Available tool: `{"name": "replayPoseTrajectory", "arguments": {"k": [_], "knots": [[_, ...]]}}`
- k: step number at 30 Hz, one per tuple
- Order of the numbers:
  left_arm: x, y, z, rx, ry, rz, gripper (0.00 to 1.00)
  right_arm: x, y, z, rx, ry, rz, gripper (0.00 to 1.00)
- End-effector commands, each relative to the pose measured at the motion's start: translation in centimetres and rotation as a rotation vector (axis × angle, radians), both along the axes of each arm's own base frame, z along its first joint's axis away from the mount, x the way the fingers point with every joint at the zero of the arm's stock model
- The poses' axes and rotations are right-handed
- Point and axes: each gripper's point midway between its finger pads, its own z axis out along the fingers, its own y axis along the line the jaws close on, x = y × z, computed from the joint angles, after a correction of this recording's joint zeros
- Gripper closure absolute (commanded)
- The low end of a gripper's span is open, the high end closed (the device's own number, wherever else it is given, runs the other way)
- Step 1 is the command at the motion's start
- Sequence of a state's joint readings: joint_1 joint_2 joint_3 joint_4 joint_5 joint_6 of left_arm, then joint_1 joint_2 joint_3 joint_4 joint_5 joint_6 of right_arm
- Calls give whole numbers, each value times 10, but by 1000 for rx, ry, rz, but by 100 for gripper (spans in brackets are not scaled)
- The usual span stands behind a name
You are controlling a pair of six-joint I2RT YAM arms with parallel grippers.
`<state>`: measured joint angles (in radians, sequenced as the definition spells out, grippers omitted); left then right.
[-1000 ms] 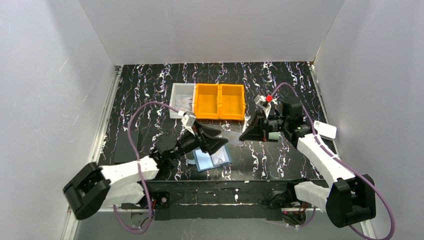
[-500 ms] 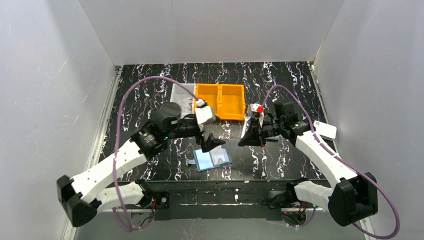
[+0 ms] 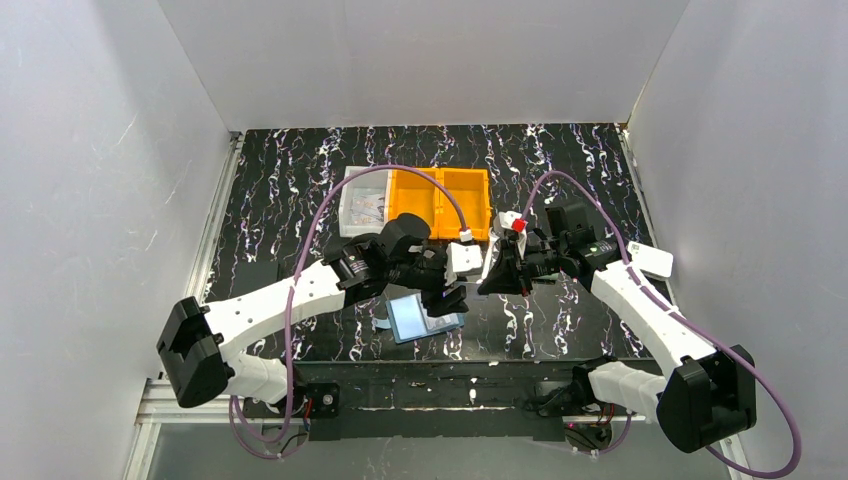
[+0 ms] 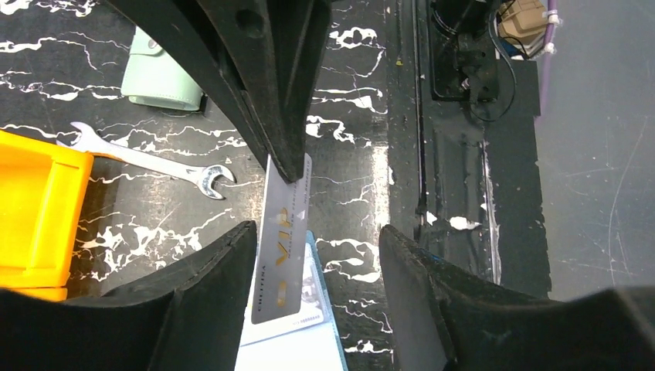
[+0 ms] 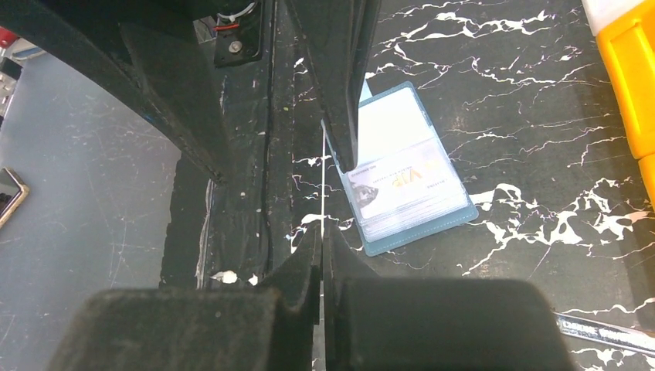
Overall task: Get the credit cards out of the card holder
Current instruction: Place the credit card in the storage box.
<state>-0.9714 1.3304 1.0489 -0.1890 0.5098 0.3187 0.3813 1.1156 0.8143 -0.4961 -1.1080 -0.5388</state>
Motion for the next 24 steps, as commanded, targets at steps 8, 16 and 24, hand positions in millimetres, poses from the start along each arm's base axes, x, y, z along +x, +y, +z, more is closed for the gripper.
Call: {"name": "replayPoseTrajectory", "arguments": {"k": [8, 16, 24], "knots": [[13, -7, 12, -30, -41, 56, 71, 3, 3, 12, 19, -57, 19, 99], [13, -7, 2, 31, -11, 49, 86, 2, 3, 14, 22, -59, 23, 99], [10, -5, -2, 68, 14, 30, 100, 1, 4, 15, 28, -60, 29, 99]]}}
